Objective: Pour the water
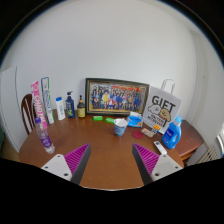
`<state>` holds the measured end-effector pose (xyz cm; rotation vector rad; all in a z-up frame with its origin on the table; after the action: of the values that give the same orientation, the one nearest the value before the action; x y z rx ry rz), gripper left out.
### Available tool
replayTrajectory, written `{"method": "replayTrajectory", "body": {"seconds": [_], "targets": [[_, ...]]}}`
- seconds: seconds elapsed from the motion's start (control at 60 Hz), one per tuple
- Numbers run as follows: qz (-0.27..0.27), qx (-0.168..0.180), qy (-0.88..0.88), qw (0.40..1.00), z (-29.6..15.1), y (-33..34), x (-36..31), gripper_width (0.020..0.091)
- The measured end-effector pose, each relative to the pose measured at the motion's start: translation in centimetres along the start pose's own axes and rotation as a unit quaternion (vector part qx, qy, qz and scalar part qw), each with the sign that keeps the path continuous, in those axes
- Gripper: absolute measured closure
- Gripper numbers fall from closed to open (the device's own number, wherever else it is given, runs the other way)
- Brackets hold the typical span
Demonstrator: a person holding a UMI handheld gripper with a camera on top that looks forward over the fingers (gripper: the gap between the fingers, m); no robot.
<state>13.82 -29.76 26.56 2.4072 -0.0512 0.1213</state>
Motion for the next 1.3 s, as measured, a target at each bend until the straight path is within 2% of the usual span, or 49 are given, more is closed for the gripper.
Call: {"method": "replayTrajectory", "body": {"seconds": [0.267,0.517,0.767,0.967,1.05,1.1,1.167,1.217,1.3], "targets": [[-0.017,-0.023,0.008,1.0,4.2,-1.1,-5.7,0.0248],[-0.079,-0.031,0.03,0.996,8.3,-3.7,-18.5,0.0248],[-0.12,0.016,0.037,0.992,6.7,-10.0,-31.7,0.0247],[-0.109,0.066,0.009,0.992,2.6,-16.2,-37.3,0.0254],[-0.086,0.079,-0.003,0.993,1.6,-18.2,-37.6,0.029],[-0.08,0.081,-0.009,0.993,1.3,-19.0,-37.5,0.0338],[-0.074,0.087,-0.011,0.993,1.0,-20.1,-37.7,0.0456],[-0.066,0.093,-0.008,0.993,0.9,-20.4,-37.6,0.0588],[-0.069,0.105,0.006,0.992,0.6,-20.4,-37.7,0.0647]]}}
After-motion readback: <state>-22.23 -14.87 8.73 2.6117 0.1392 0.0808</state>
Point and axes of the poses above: the point between the fingertips, and its own axes, seen from behind it with the camera up: x to the right, z down, y backward, against the way the camera looks, the point moved 1 cm from there along y, backward, against the way the camera looks, and after that the axes turned 14 degrees about -x, right-handed, at the moved point
